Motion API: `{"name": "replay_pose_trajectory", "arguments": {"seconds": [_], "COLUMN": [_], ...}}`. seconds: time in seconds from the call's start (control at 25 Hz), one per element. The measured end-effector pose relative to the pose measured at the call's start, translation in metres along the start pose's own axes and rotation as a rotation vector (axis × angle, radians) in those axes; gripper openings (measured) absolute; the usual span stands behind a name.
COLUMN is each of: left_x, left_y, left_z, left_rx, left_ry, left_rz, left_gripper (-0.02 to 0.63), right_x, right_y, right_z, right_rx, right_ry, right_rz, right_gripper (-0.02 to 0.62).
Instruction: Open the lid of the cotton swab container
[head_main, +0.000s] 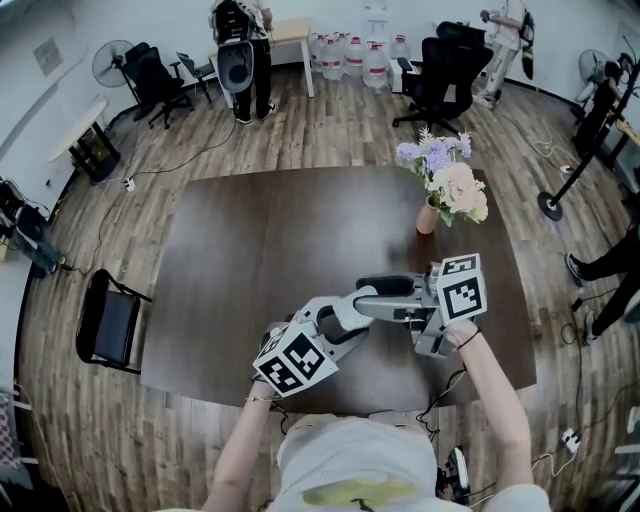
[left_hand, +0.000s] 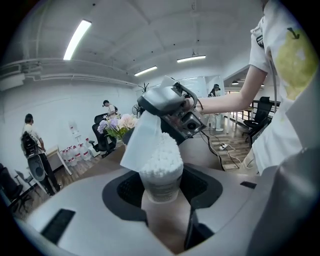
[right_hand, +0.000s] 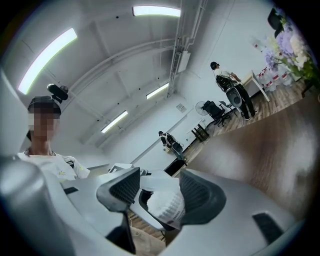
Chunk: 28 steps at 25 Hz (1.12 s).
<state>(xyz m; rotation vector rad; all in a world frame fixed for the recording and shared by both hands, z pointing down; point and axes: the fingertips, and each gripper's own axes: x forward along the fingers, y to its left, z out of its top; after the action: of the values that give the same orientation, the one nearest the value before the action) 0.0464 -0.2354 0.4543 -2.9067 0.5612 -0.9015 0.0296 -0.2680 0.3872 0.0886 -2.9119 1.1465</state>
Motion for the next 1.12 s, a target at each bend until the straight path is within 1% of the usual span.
{"name": "replay_pose_trajectory", "arguments": {"seconds": [0.16, 0.28, 0.44, 0.52, 0.56, 0.64, 0.68, 0.72, 0.76, 0.84, 0.88, 1.0, 1.12], "left_x": [-0.003, -0.004, -0.007, -0.009, -0.01, -0.011, -0.011, -0.012, -0.013, -0.015, -0.018, -0.025, -0.031], "left_y": [0.003, 0.009, 0.02, 0.026, 0.029, 0.036, 0.04, 0.044, 0.047, 0.053, 0.056, 0.063, 0.068], "left_z": [0.0, -0.003, -0.01, -0.015, -0.018, -0.023, -0.025, -0.027, -0.028, -0.029, -0.03, -0.032, -0.035], "left_rx": [-0.046, -0.091, -0.166, -0.201, -0.223, -0.268, -0.288, -0.304, -0.32, -0.353, -0.369, -0.405, -0.439], "left_ry": [-0.033, -0.045, -0.048, -0.042, -0.043, -0.047, -0.049, -0.051, -0.055, -0.067, -0.073, -0.09, -0.101], "left_rz": [0.007, 0.027, 0.094, 0.137, 0.16, 0.217, 0.248, 0.278, 0.304, 0.346, 0.365, 0.422, 0.476], "left_gripper": [0.212, 0.212, 0.212, 0.212, 0.212, 0.212, 0.212, 0.212, 0.213, 0.212, 0.212, 0.212, 0.213], "right_x": [-0.002, -0.007, -0.019, -0.027, -0.031, -0.038, -0.042, -0.046, -0.049, -0.052, -0.053, -0.055, -0.063], "right_y": [-0.001, -0.003, -0.008, -0.011, -0.013, -0.021, -0.026, -0.031, -0.034, -0.04, -0.042, -0.047, -0.049], "right_z": [0.007, 0.009, 0.011, 0.013, 0.013, 0.013, 0.012, 0.012, 0.011, 0.007, 0.005, -0.001, -0.003], "right_rx": [-0.054, -0.097, -0.135, -0.154, -0.171, -0.232, -0.275, -0.324, -0.375, -0.459, -0.484, -0.501, -0.505], "right_ry": [-0.041, -0.066, -0.111, -0.15, -0.165, -0.181, -0.187, -0.195, -0.198, -0.187, -0.179, -0.192, -0.249], "right_rz": [-0.044, -0.06, -0.083, -0.115, -0.143, -0.227, -0.281, -0.334, -0.38, -0.456, -0.489, -0.557, -0.61], "right_gripper": [0.253, 0.256, 0.253, 0.244, 0.229, 0.195, 0.156, 0.096, 0.05, 0.038, 0.034, 0.029, 0.028]}}
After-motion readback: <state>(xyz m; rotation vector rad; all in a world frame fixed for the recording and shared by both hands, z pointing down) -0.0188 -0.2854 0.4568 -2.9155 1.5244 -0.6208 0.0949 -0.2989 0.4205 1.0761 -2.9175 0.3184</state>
